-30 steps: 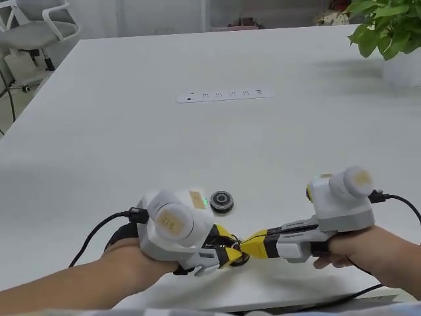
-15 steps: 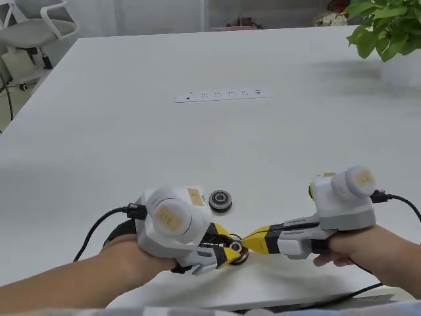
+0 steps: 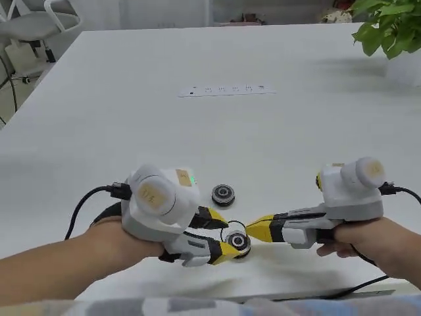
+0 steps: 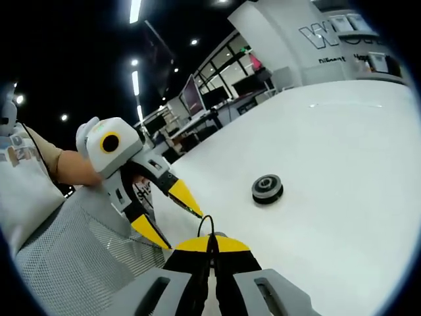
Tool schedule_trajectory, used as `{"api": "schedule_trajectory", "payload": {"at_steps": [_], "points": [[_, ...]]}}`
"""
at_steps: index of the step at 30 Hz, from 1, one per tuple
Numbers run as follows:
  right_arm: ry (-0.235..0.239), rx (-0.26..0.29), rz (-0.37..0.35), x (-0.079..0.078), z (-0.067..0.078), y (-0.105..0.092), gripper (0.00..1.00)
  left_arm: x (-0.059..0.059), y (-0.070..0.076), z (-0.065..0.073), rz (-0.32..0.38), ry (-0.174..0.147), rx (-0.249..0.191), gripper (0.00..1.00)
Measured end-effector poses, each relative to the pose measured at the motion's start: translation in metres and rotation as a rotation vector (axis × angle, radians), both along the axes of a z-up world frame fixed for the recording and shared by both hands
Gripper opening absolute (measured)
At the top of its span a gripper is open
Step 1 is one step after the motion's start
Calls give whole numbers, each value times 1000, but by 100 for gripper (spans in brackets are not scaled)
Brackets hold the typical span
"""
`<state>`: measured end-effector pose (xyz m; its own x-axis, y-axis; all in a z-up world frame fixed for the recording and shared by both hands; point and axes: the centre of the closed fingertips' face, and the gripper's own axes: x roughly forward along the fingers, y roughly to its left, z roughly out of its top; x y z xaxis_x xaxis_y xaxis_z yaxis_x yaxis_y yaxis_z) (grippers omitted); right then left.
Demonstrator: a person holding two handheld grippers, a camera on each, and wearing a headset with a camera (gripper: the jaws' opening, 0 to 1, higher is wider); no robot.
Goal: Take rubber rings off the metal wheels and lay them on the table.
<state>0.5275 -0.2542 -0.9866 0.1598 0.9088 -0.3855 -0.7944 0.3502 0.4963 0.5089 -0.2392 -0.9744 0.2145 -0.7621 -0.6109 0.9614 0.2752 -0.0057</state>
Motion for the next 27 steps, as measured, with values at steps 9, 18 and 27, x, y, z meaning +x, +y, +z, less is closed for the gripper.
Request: {"api": "schedule_trajectory", "payload": {"at_steps": [9, 18, 27], "points": [[-9, 6, 21, 0, 10, 4, 0, 0, 21, 20, 29, -12, -30, 38], [-27, 10, 37, 2, 23, 12, 0, 4, 41, 38, 96, -33, -67, 52], [-35, 4, 58, 5, 29, 26, 0, 4, 65, 49, 162, -49, -88, 60]]}}
